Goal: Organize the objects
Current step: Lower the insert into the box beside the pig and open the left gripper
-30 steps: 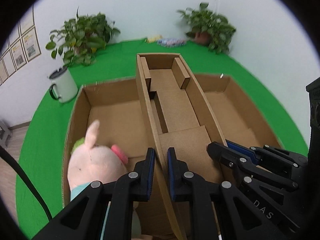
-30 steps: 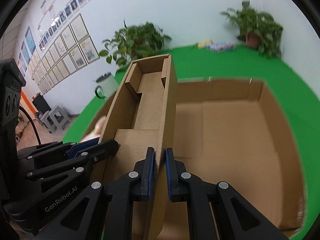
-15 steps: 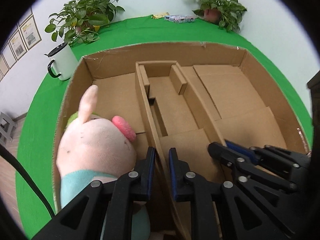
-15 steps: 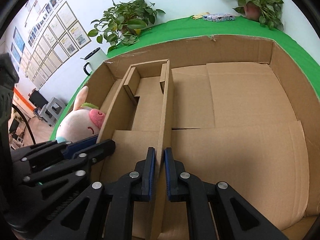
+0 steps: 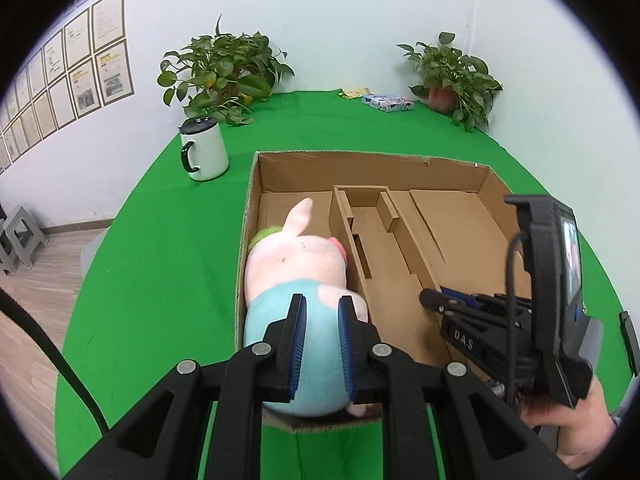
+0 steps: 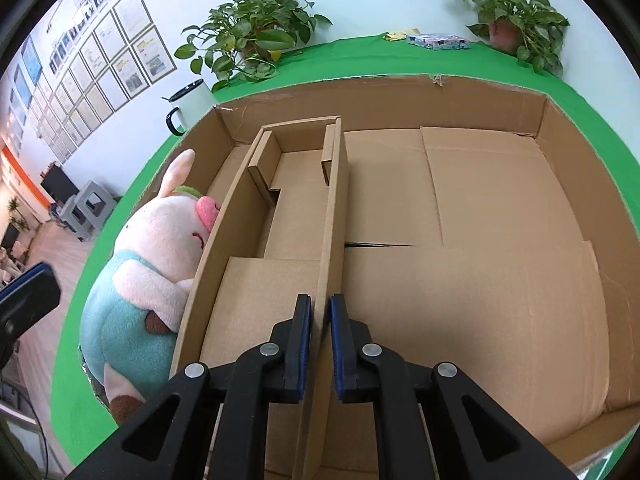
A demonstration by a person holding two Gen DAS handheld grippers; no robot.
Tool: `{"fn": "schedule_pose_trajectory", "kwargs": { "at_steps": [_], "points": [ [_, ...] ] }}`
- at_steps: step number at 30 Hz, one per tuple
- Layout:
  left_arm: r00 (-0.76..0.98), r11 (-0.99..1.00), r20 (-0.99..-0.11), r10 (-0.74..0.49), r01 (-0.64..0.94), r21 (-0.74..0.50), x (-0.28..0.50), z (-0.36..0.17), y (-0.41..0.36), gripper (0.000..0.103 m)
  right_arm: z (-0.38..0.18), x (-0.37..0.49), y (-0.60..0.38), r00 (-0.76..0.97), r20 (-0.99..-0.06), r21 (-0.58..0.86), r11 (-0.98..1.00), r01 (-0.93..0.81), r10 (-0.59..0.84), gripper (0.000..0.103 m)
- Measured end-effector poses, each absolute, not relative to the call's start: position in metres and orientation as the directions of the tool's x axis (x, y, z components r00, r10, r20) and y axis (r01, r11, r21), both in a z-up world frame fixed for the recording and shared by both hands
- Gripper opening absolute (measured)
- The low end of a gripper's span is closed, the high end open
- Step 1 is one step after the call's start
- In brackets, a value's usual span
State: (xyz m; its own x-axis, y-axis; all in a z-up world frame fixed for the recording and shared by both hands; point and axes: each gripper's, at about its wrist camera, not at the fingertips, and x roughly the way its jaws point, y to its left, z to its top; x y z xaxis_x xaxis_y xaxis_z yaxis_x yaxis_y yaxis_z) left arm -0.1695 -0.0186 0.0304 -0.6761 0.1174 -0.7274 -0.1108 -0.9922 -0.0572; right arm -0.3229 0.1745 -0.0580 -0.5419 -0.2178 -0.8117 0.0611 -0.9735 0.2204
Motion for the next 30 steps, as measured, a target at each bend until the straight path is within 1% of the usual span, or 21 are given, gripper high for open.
{"fn": "schedule_pose_trajectory", "kwargs": {
  "at_steps": [3, 5, 6, 7, 8, 9, 10, 12, 13, 14, 15, 19, 21, 25, 30],
  "points": [
    [-0.694, -0.992, -0.71, 0.121, -0.104, -0.068, -0.16, 0.03, -0.02, 0.015, -0.058, -0.321, 0.177, -0.536, -0.812, 0.237, -0.969, 0.062, -0.233, 0.011],
    [-0.711, -0.993, -0.694, 0.114, -0.096, -0.065, -0.152, 0.029, -0.02, 0.017, -0.057, -0.318, 0.18, -0.538, -0.805, 0.248, -0.965, 0.08, -0.252, 0.011],
    [-0.72, -0.994, -0.685, 0.112, -0.094, -0.063, -0.149, 0.03, -0.018, 0.022, -0.056, -0.317, 0.183, -0.543, -0.8, 0.249, -0.964, 0.087, -0.256, 0.012],
    [-0.734, -0.994, -0.67, 0.109, -0.092, -0.061, -0.143, 0.031, -0.018, 0.031, -0.052, -0.313, 0.187, -0.559, -0.79, 0.245, -0.965, 0.089, -0.253, 0.015],
    [-0.751, -0.994, -0.652, 0.105, -0.087, -0.059, -0.137, 0.032, -0.018, 0.036, -0.048, -0.306, 0.19, -0.573, -0.78, 0.244, -0.966, 0.09, -0.251, 0.027],
    [-0.772, -0.995, -0.628, 0.098, -0.08, -0.057, -0.13, 0.035, -0.017, 0.049, -0.043, -0.3, 0.194, -0.589, -0.768, 0.242, -0.966, 0.095, -0.251, 0.045],
    [-0.791, -0.996, -0.605, 0.093, -0.074, -0.056, -0.123, 0.037, -0.016, 0.065, -0.033, -0.289, 0.198, -0.618, -0.743, 0.24, -0.964, 0.111, -0.256, 0.054],
    [-0.837, -0.997, -0.543, 0.068, -0.047, -0.053, -0.108, 0.042, -0.014, 0.082, -0.018, -0.269, 0.204, -0.665, -0.7, 0.231, -0.964, 0.135, -0.261, 0.078],
    [-0.867, -0.999, -0.496, 0.047, -0.028, -0.047, -0.097, 0.044, -0.013, 0.082, -0.007, -0.251, 0.209, -0.698, -0.669, 0.213, -0.965, 0.152, -0.257, 0.085],
    [-0.882, -0.999, -0.47, 0.039, -0.022, -0.041, -0.091, 0.045, -0.011, 0.082, -0.001, -0.237, 0.211, -0.716, -0.65, 0.201, -0.967, 0.159, -0.253, 0.097],
    [-0.893, -0.999, -0.449, 0.035, -0.022, -0.034, -0.084, 0.045, -0.007, 0.082, 0.005, -0.219, 0.214, -0.74, -0.627, 0.186, -0.969, 0.163, -0.244, 0.103],
    [-0.898, -0.996, -0.432, 0.089, -0.073, -0.054, -0.063, 0.044, 0.006, 0.082, 0.019, -0.152, 0.222, -0.814, -0.552, 0.085, -0.983, 0.163, -0.183, 0.102],
    [-0.901, -0.995, -0.423, 0.095, -0.082, -0.05, -0.055, 0.044, 0.013, 0.082, 0.022, -0.129, 0.226, -0.833, -0.528, 0.055, -0.985, 0.164, -0.168, 0.102],
    [-0.904, -0.994, -0.413, 0.108, -0.095, -0.053, -0.042, 0.045, 0.024, 0.082, 0.028, -0.083, 0.234, -0.857, -0.486, 0.069, -0.984, 0.162, -0.175, 0.102],
    [-0.902, -0.992, -0.413, 0.127, -0.111, -0.062, -0.027, 0.044, 0.029, 0.082, 0.041, -0.045, 0.239, -0.888, -0.437, 0.063, -0.99, 0.127, -0.142, 0.102]
  ]
}}
